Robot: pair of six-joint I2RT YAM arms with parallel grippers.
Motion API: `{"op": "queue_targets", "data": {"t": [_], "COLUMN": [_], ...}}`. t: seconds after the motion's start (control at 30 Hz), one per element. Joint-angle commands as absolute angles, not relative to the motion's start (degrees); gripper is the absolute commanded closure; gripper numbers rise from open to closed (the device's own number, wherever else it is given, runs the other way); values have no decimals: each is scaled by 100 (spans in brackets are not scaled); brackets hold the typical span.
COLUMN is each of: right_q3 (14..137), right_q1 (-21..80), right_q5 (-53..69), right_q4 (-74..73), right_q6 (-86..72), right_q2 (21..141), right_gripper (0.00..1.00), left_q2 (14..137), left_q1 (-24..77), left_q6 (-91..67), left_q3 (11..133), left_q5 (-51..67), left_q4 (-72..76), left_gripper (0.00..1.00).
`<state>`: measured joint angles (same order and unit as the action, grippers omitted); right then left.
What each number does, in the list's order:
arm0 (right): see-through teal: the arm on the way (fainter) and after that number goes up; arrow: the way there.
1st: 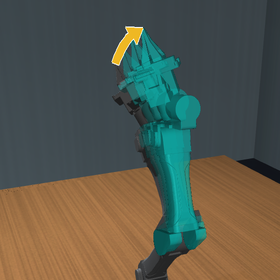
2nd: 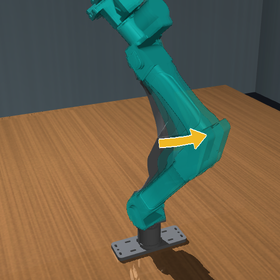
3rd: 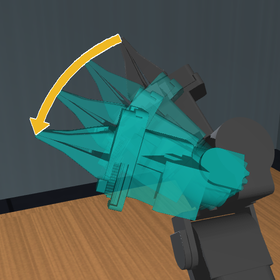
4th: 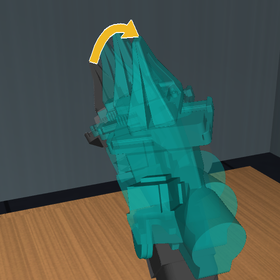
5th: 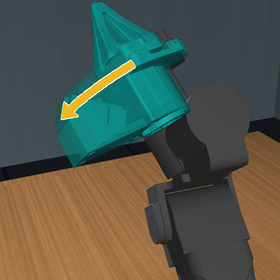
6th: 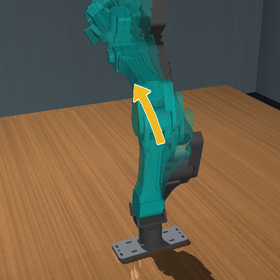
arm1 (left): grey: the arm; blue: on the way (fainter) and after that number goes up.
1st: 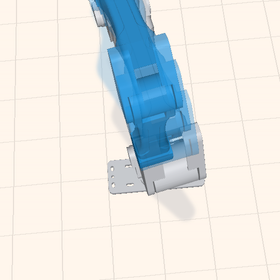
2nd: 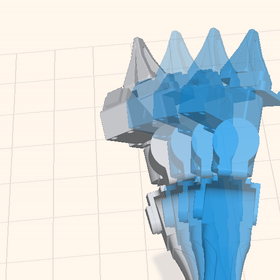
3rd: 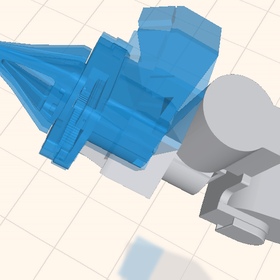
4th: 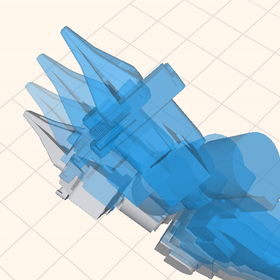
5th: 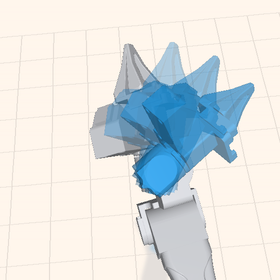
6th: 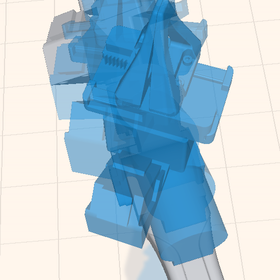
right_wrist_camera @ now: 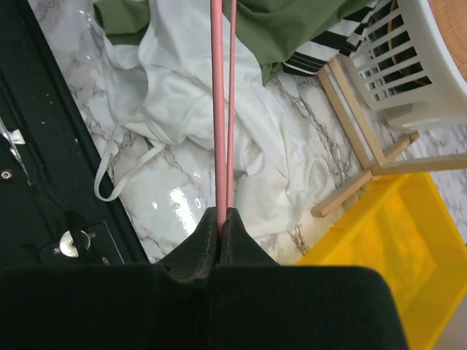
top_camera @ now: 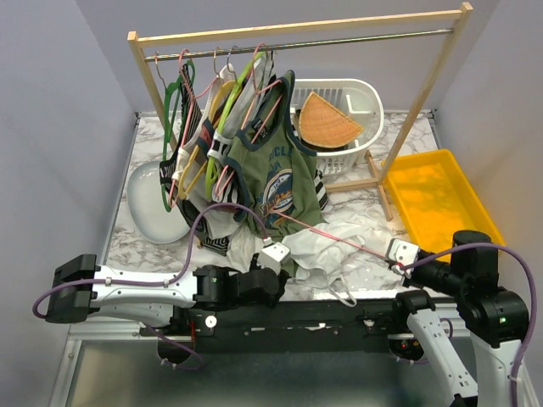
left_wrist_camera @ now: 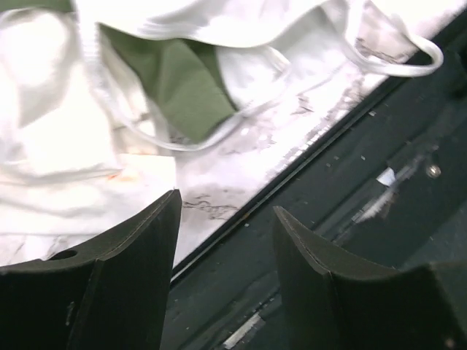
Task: Place the tank top on the hanger
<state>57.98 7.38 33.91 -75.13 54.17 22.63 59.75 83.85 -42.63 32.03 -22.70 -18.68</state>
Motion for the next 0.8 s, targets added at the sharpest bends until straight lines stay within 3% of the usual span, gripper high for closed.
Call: {"op": "queue_targets", "data": {"t": [0.0,0.7,0.77], "right_q3": [5898,5353,5370], "right_q1": [703,712,703], "right_q5": [3964,3384,3296], "right_q4": [-8551,-8736,-8728], "right_q6": [5686,5177,5159], "right_q2": [2188,1890,1881], "right_gripper": [100,99,99], "left_q2": [5827,6996,7154], "left_q1": [8306,6917,6882], "left_q6": [-4755,-3586,-3577], "left_q3": [3339,3779,3779], "left_q5": [-3296,-2118,-2188], "left_q4": [-2294,-1248,-1222], "left_gripper": [37,49,56]}}
